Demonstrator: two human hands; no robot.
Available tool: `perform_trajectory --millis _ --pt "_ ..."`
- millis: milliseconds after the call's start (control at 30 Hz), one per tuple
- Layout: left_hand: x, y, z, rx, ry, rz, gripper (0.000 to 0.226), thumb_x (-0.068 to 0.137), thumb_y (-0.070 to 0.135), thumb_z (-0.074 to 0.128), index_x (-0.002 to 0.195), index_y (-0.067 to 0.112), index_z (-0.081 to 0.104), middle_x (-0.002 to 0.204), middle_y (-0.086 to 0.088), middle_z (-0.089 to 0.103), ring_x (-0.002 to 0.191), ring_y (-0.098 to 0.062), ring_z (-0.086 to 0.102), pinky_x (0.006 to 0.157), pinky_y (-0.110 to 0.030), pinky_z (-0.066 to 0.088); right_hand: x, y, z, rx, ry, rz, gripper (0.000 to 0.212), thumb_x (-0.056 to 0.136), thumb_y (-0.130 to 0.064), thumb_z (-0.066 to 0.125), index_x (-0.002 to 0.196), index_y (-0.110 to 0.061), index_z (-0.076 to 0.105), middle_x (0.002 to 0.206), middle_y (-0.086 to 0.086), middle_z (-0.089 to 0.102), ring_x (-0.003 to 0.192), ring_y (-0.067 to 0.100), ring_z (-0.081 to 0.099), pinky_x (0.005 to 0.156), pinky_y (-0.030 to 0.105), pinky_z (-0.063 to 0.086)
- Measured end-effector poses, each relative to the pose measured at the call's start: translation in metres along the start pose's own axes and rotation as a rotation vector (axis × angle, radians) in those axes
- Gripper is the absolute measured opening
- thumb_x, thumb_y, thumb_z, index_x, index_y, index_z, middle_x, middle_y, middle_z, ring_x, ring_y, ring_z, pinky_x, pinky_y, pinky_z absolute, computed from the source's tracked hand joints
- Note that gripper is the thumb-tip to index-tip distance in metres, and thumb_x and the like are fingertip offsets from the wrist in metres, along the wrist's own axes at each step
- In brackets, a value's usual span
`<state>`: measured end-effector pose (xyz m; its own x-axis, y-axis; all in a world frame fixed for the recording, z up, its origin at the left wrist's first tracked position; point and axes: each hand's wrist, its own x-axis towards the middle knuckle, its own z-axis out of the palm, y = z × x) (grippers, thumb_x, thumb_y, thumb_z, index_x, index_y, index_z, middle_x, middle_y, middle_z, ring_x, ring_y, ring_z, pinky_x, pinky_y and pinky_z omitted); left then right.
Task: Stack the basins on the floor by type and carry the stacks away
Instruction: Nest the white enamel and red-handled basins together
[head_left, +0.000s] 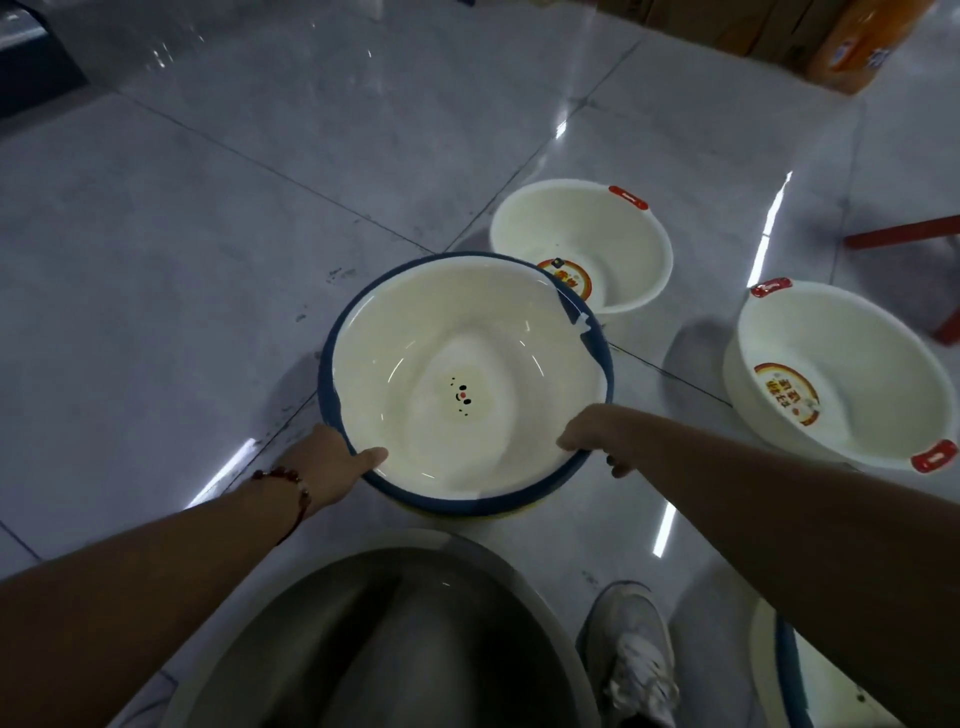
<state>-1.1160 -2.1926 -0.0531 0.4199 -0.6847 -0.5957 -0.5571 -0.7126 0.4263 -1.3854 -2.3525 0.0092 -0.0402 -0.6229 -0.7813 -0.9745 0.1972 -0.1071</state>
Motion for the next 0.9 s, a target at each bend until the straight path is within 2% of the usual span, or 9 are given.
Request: perform_trajectory --millis 67,133,167,233,300,367,567,733,900 --pt "-0.017 0.013 -0.004 0.213 0.073 0.007 0.072 0.09 0.057 0.059 0.14 0.009 0.039 0.132 -0.013 0.054 0.105 -0.022 0.058 0.087 -0.036 0.051 -0.008 0.006 -0.006 -0.156 0.102 -0.117 0.041 0.102 -0.025 0.047 0.137 -0.004 0.05 0.133 0.014 0.055 0.123 0.03 0.053 0.104 0.038 0.044" --pt "-0.04 0.028 -0.005 0.534 0.186 0.175 0.088 0.092 0.062 0.051 0.156 0.019 0.009 0.157 -0.017 0.024 0.129 -0.031 0.047 0.102 -0.045 0.046 -0.017 0.017 -0.009 -0.299 0.258 -0.206 0.048 0.097 -0.04 0.053 0.134 -0.011 0.049 0.123 0.01 0.058 0.11 0.026 0.058 0.093 0.038 0.051" --pt "-0.054 0.038 -0.004 0.626 0.23 0.29 0.087 0.094 0.063 0.047 0.158 0.023 0.004 0.162 -0.017 0.012 0.137 -0.034 0.039 0.108 -0.048 0.041 -0.025 0.019 -0.011 -0.357 0.344 -0.282 0.052 0.094 -0.046 0.052 0.134 -0.014 0.047 0.125 0.01 0.056 0.11 0.027 0.057 0.091 0.04 0.05" --pt "-0.088 0.059 -0.005 0.666 0.22 0.39 0.081 0.096 0.062 0.041 0.159 0.027 0.004 0.165 -0.014 -0.002 0.147 -0.036 0.024 0.116 -0.051 0.029 -0.049 0.025 -0.014 -0.479 0.429 -0.446 0.059 0.094 -0.054 0.048 0.14 -0.018 0.04 0.139 0.011 0.047 0.125 0.032 0.048 0.1 0.047 0.045" --pt "-0.126 0.076 -0.008 0.674 0.219 0.413 0.08 0.096 0.064 0.038 0.159 0.029 0.003 0.166 -0.013 -0.005 0.149 -0.036 0.015 0.119 -0.052 0.022 -0.083 0.033 -0.014 -0.53 0.452 -0.55 0.066 0.095 -0.057 0.046 0.148 -0.02 0.032 0.151 0.011 0.036 0.139 0.035 0.035 0.11 0.051 0.036" --pt "-0.162 0.085 -0.012 0.705 0.247 0.45 0.082 0.095 0.066 0.037 0.159 0.029 0.001 0.166 -0.012 -0.005 0.15 -0.036 0.012 0.119 -0.053 0.02 -0.119 0.052 -0.009 -0.547 0.457 -0.578 0.07 0.096 -0.058 0.046 0.153 -0.022 0.024 0.158 0.012 0.026 0.145 0.035 0.025 0.116 0.052 0.029" --pt "-0.223 0.117 -0.009 0.83 0.28 0.609 0.084 0.094 0.067 0.036 0.158 0.027 0.001 0.166 -0.011 -0.002 0.149 -0.037 0.013 0.119 -0.053 0.02 -0.196 0.152 0.017 -0.388 0.5 -0.438 0.078 0.097 -0.059 0.044 0.158 -0.023 0.01 0.165 0.011 0.006 0.151 0.036 0.008 0.122 0.052 0.012" --pt "-0.268 0.153 0.033 0.797 0.221 0.777 0.085 0.092 0.069 0.037 0.158 0.026 0.004 0.166 -0.01 0.001 0.149 -0.035 0.014 0.117 -0.052 0.021 -0.206 0.233 0.033 -0.285 0.504 -0.213 0.081 0.093 -0.061 0.047 0.155 -0.018 0.018 0.162 0.014 0.016 0.148 0.04 0.014 0.12 0.055 0.015" --pt "-0.272 0.171 0.077 0.842 0.184 0.802 0.083 0.093 0.067 0.039 0.156 0.024 0.009 0.165 -0.012 0.006 0.147 -0.036 0.02 0.115 -0.052 0.026 -0.167 0.276 0.061 -0.176 0.443 -0.088 0.077 0.092 -0.058 0.051 0.15 -0.015 0.027 0.157 0.012 0.028 0.143 0.037 0.027 0.115 0.051 0.024"
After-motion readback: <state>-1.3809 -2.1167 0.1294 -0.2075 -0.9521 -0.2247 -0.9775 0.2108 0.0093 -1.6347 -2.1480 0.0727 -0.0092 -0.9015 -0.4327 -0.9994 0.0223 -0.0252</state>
